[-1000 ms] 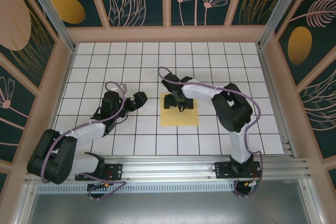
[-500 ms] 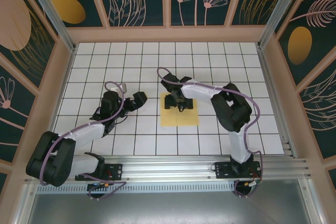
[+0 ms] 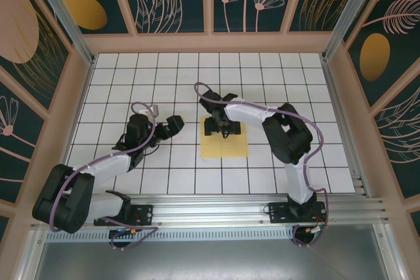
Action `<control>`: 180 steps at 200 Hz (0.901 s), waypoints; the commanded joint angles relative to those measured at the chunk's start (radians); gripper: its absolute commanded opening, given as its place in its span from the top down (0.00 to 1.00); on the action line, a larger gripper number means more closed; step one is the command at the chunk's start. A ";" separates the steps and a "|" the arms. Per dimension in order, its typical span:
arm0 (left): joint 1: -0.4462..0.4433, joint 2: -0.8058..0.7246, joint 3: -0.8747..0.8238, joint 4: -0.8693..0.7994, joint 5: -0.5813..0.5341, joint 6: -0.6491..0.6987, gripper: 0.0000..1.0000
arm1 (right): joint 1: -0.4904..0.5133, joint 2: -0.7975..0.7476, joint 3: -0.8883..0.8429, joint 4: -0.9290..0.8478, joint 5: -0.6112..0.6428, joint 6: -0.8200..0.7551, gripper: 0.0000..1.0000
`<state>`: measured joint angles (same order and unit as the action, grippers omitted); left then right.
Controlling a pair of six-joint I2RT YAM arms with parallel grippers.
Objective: Fold a paper plane with a square sheet of paper (pick it up from the middle)
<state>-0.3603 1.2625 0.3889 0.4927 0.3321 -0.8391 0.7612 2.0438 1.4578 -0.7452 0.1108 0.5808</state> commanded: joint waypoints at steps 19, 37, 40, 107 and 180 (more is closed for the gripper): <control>-0.003 0.009 0.009 -0.003 0.016 0.019 0.01 | 0.009 0.052 -0.031 -0.002 -0.018 -0.012 0.08; -0.003 0.014 0.013 -0.002 0.021 0.020 0.01 | 0.007 0.064 -0.082 0.040 -0.049 -0.015 0.13; -0.003 0.015 0.014 -0.001 0.021 0.020 0.01 | 0.007 0.066 -0.091 0.047 -0.057 -0.014 0.14; -0.004 0.012 0.019 -0.027 0.030 0.035 0.01 | 0.007 0.043 -0.091 0.038 -0.027 0.004 0.24; -0.003 -0.023 0.034 -0.069 0.012 0.035 0.01 | -0.007 -0.094 -0.013 0.075 -0.122 0.005 0.60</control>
<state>-0.3603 1.2663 0.3893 0.4599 0.3428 -0.8307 0.7601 2.0212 1.4151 -0.6796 0.0658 0.5812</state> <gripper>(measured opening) 0.986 0.477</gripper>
